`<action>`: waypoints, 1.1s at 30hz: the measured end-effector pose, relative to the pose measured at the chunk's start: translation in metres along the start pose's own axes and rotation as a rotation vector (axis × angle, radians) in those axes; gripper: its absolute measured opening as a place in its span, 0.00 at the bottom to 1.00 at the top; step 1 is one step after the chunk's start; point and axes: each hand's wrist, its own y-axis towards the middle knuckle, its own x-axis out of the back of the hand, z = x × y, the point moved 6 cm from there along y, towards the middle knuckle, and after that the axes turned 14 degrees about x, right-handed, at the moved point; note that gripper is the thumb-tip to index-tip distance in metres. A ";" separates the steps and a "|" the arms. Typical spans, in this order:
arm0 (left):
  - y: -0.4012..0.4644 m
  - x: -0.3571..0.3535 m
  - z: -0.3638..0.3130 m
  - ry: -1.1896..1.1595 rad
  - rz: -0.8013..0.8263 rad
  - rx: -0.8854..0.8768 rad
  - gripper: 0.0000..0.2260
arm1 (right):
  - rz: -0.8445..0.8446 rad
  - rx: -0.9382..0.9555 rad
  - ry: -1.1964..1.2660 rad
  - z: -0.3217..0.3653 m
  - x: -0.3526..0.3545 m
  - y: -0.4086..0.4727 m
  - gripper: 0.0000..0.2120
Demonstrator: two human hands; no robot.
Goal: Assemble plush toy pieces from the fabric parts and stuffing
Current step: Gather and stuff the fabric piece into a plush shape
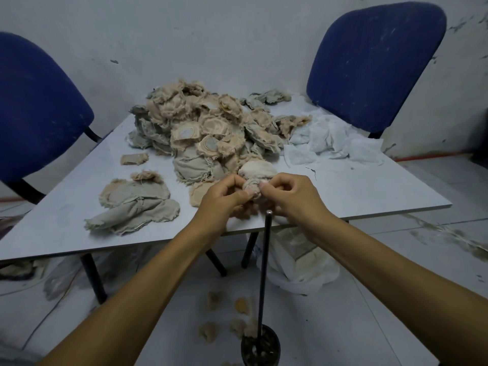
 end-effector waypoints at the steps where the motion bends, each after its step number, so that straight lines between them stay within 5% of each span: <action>1: -0.003 0.000 0.000 0.021 -0.008 -0.013 0.04 | -0.011 -0.004 -0.037 0.000 0.001 0.001 0.11; 5: -0.013 -0.007 -0.003 0.315 -0.241 -0.124 0.10 | -0.062 0.047 -0.312 0.003 -0.002 0.003 0.08; 11: -0.010 -0.002 -0.008 0.236 -0.415 -0.096 0.09 | -0.010 0.121 -0.241 0.005 -0.005 -0.004 0.11; 14: -0.020 -0.014 -0.017 0.471 -0.374 -0.335 0.07 | -0.048 0.097 -0.190 0.005 0.003 0.002 0.09; 20: -0.009 -0.004 -0.026 0.506 -0.173 -0.342 0.34 | -0.001 -0.097 0.152 0.003 0.008 0.002 0.11; 25: -0.003 0.010 -0.016 0.476 -0.205 -0.200 0.23 | -0.048 -0.239 0.435 -0.001 0.001 0.001 0.03; 30: -0.003 0.024 -0.009 0.388 -0.370 -0.116 0.11 | 0.025 0.384 -0.206 0.032 0.004 -0.005 0.05; 33: -0.004 0.024 -0.009 0.391 -0.370 -0.101 0.10 | 0.013 0.527 -0.426 0.039 -0.005 -0.011 0.04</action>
